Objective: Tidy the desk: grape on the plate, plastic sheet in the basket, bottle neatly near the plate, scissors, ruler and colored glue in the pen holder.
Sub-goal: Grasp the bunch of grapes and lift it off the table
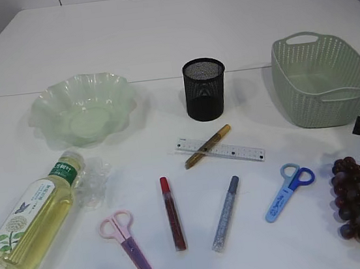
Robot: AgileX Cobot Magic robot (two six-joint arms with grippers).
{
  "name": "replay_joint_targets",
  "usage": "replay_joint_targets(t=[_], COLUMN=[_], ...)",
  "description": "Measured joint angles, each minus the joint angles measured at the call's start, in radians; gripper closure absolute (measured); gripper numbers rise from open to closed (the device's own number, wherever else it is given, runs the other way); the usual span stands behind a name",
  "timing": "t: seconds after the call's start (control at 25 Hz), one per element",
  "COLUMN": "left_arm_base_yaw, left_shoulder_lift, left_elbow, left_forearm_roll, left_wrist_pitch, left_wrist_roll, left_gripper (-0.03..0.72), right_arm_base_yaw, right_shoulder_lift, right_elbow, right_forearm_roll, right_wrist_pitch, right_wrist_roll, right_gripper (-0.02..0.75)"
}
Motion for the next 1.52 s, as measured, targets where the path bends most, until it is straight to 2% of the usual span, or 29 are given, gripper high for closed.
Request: replay_joint_targets(t=[0.36, 0.72, 1.16, 1.52], left_arm_base_yaw=[0.000, 0.000, 0.000, 0.000], left_shoulder_lift=[0.000, 0.000, 0.000, 0.000], left_elbow=[0.000, 0.000, 0.000, 0.000], left_forearm_roll=[0.000, 0.000, 0.000, 0.000], left_wrist_pitch=[0.002, 0.009, 0.019, 0.023], left_wrist_roll=[0.000, 0.000, 0.000, 0.000], left_gripper=[0.194, 0.194, 0.194, 0.194], right_arm_base_yaw=[0.005, 0.005, 0.005, 0.005], right_shoulder_lift=[0.037, 0.041, 0.058, 0.106], right_elbow=[-0.002, -0.002, -0.002, -0.003], right_forearm_roll=[-0.016, -0.099, -0.104, -0.102], right_wrist_pitch=[-0.002, -0.002, -0.002, 0.026], right_wrist_roll=[-0.008, -0.026, -0.028, -0.028], right_gripper=[0.152, 0.153, 0.153, 0.084])
